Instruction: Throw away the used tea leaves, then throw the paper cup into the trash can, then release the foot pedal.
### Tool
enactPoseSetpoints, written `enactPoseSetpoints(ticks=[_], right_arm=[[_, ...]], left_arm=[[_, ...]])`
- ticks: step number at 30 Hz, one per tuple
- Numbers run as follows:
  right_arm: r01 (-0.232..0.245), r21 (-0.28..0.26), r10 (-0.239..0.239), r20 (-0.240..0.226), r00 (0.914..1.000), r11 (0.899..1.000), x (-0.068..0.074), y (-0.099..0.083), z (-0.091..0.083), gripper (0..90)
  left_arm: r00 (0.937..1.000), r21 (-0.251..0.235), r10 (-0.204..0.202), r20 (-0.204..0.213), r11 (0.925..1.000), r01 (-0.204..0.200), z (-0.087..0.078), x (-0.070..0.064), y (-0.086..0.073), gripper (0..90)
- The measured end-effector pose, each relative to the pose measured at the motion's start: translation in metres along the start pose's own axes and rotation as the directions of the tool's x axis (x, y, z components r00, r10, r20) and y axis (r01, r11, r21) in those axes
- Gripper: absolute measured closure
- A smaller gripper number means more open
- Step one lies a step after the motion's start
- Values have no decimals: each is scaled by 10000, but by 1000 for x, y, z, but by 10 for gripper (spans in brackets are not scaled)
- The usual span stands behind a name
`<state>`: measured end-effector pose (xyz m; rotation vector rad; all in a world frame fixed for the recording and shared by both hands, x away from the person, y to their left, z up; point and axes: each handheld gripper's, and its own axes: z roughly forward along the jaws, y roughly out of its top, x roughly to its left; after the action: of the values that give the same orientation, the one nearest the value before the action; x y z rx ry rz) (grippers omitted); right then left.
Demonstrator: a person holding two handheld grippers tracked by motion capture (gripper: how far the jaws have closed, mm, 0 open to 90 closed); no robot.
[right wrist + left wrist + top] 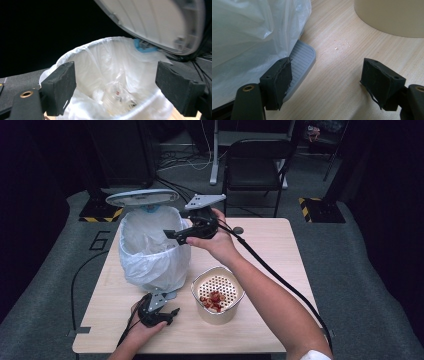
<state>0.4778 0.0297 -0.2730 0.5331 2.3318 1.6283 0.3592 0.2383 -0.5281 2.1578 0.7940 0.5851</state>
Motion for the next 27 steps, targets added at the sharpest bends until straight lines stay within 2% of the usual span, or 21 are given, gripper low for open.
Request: enactPoseSetpoints(ticks=[2, 8, 10, 11, 14, 16, 20, 21, 27], right_arm=[[72, -1, -72, 164, 9998, 10000, -4, -2, -12, 173], [-182, -67, 186, 617, 9979, 9998, -12, -12, -35, 177], [-149, -122, 159, 855, 9962, 9998, -16, -15, -43, 179], [-143, -112, 154, 1025, 9946, 9998, -18, -18, -47, 180], [-147, -237, 174, 1140, 9933, 9996, -22, -24, -57, 180], [-74, -162, 95, 1379, 9904, 9998, -23, -29, -65, 180], [-187, -153, 211, 1753, 9843, 9997, -24, -42, -83, 185], [-168, -168, 196, 1863, 9823, 9997, -25, -45, -87, 186], [-278, -199, 316, 2293, 9728, 9994, -28, -64, -114, 204]], left_arm=[[10000, 28, 1, 27, 10000, -1, 0, 0, 0, 246], [10000, 30, 43, -4, 10000, -43, 0, 0, 0, 246], [9997, -35, -244, 92, 9997, 244, 0, -1, -1, 246], [9997, -36, -230, 90, 9997, 230, 0, -1, 0, 246], [9995, -22, -311, 99, 9995, 311, 0, -2, -1, 246], [9998, 53, -182, 127, 9998, 182, 0, -1, -1, 246], [9997, 17, -216, 140, 9998, 216, 0, 0, -1, 246], [10000, 24, -54, 75, 10000, 54, -1, 1, 0, 246], [9993, -46, -342, 176, 9994, 343, -1, 1, -1, 245]])
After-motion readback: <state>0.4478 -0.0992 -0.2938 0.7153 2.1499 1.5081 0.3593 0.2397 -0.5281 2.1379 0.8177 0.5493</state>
